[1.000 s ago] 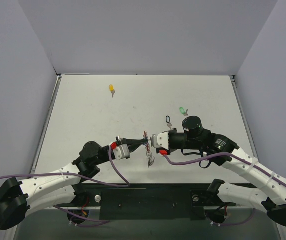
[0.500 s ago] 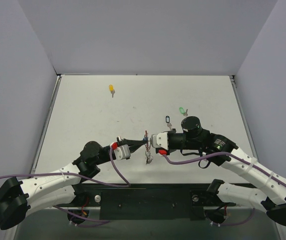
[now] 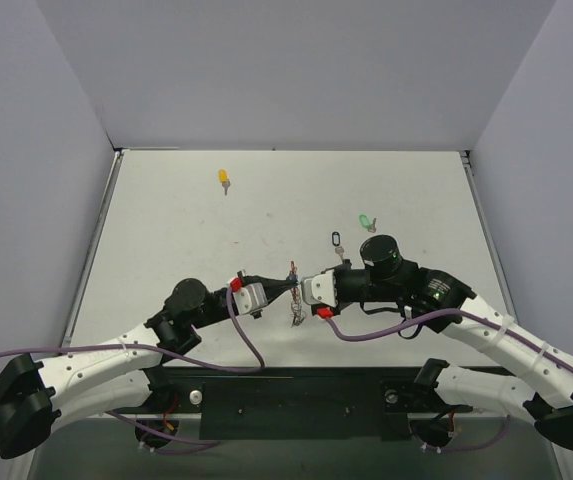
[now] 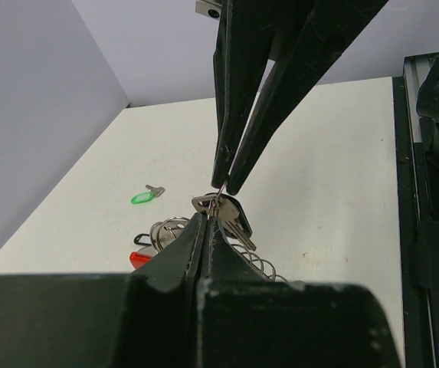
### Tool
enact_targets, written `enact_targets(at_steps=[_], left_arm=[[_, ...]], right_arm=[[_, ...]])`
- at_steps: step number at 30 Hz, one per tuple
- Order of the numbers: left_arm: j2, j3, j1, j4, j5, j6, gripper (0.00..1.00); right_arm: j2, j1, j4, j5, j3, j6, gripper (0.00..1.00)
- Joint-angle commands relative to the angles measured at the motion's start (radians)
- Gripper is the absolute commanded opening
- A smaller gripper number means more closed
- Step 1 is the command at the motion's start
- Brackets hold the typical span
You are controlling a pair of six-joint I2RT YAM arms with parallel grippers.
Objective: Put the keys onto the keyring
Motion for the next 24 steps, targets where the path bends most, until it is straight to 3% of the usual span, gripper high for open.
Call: enact_targets(at_steps=[1,24], left_arm=[[-0.008,0.066,-0.006,0.012,-0.032,-0.025,0.00],[-0.022,0.066,-0.002,0.026,-0.051,-0.064,0.00]], right_arm=[[0.014,0.020,-0.014,-0.004,0.024,-0.029,0.00],[0.022,0.046,-0.072,0.075,0.005,-0.125,0.00]])
